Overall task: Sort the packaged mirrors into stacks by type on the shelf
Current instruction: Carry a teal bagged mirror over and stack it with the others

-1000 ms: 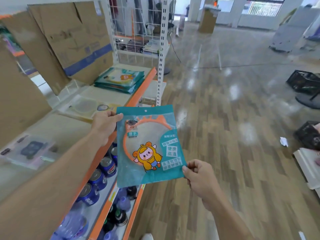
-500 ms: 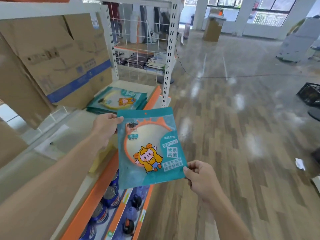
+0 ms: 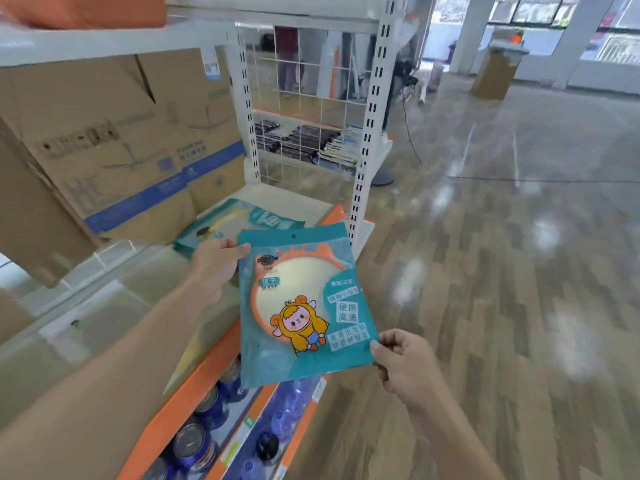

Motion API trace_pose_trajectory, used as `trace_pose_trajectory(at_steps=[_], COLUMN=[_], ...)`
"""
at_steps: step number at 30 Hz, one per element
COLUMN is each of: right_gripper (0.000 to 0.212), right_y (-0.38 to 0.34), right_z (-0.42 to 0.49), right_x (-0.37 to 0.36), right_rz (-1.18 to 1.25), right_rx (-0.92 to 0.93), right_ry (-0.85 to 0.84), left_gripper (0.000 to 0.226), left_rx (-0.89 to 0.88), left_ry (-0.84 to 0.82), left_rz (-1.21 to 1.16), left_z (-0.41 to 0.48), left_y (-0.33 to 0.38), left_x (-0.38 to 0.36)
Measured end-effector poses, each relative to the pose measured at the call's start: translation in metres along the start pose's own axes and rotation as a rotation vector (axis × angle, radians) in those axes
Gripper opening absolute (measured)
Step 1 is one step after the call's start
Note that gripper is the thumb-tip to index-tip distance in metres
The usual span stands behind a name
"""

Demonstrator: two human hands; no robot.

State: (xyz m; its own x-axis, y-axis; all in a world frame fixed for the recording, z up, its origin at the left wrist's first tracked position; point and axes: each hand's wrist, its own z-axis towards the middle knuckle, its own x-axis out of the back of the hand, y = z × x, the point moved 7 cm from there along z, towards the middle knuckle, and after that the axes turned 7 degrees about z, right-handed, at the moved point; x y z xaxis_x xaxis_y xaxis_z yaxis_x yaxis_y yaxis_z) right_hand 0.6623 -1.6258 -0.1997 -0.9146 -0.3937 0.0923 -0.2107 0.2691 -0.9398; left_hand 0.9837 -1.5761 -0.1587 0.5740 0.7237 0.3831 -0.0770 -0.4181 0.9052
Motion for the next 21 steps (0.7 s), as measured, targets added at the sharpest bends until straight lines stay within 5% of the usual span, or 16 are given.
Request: trace_pose_trajectory(at_steps=[21], right_gripper=[0.027], right_y=[-0.084], right_z=[0.172], right_x=[-0.078], right_rz=[-0.069], right_rx=[0.219], right_ry=[-0.261], left_gripper=[0.007], left_rx=[0.168], left_ry=[0.344], left_rz=[-0.177], left_z=[0.093], left_y=[-0.030], left_x=[0.048])
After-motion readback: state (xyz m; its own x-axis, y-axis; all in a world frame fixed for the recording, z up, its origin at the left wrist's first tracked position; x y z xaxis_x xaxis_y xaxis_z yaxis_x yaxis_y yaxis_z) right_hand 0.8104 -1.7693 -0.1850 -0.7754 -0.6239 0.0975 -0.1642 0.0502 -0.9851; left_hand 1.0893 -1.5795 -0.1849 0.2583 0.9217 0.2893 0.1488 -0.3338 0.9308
